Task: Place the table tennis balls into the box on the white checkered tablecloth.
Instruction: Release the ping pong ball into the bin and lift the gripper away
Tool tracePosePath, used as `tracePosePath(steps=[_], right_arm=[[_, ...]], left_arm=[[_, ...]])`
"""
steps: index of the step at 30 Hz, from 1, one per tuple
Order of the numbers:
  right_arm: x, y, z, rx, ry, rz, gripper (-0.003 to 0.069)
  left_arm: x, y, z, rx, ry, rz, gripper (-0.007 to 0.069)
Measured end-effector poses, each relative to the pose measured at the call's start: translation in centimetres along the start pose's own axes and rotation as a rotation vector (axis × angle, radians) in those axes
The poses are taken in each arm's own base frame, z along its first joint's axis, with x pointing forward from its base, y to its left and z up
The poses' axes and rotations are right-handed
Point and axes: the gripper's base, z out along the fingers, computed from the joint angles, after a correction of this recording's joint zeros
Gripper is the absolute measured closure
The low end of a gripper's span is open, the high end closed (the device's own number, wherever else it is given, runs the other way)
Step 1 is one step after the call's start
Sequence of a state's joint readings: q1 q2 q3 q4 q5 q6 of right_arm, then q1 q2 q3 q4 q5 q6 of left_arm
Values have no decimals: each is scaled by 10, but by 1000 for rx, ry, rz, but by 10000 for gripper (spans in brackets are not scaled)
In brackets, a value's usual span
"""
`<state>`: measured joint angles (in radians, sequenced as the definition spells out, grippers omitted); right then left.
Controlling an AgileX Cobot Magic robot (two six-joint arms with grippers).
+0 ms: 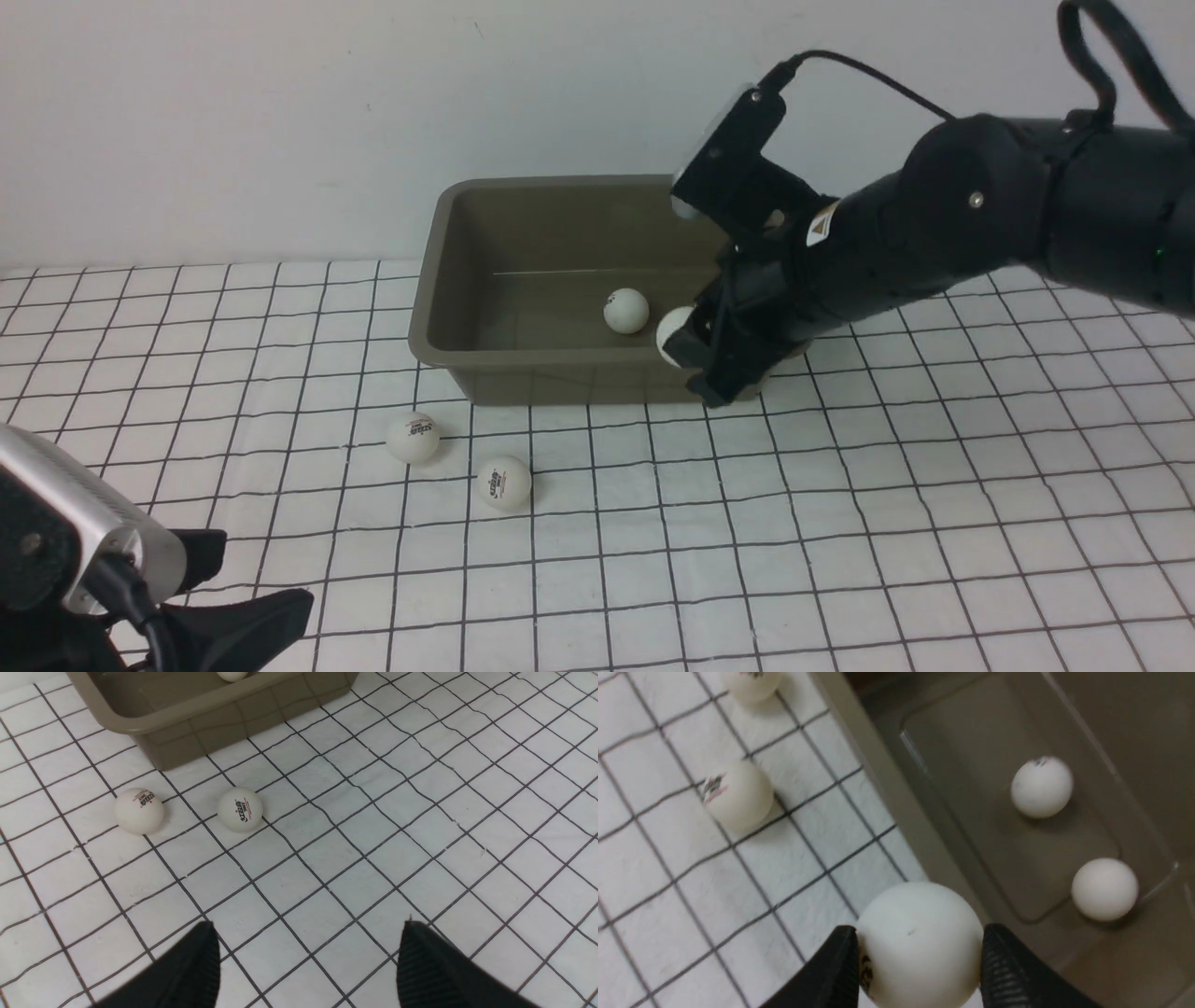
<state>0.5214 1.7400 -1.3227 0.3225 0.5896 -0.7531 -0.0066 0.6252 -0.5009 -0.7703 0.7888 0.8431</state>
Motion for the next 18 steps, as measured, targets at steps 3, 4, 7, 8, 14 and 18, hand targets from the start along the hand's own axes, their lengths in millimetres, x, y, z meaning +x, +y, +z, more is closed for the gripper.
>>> tracePosePath(steps=[3,4,7,8,14,18], right_arm=[[-6,-6,14,29,-29,4,351],[-8,-9,21,34,-34,5,351],[-14,-17,47,43,-39,6,351],[-17,-20,54,47,-45,5,351],[-15,-43,74,82,-50,64,351],[0,-74,66,135,-43,174,284]], left_arm=[[0,0,0,0,0,0,164],[0,0,0,0,0,0,164],[0,0,0,0,0,0,164],[0,0,0,0,0,0,164],[0,0,0,0,0,0,164],[0,0,0,0,0,0,164]])
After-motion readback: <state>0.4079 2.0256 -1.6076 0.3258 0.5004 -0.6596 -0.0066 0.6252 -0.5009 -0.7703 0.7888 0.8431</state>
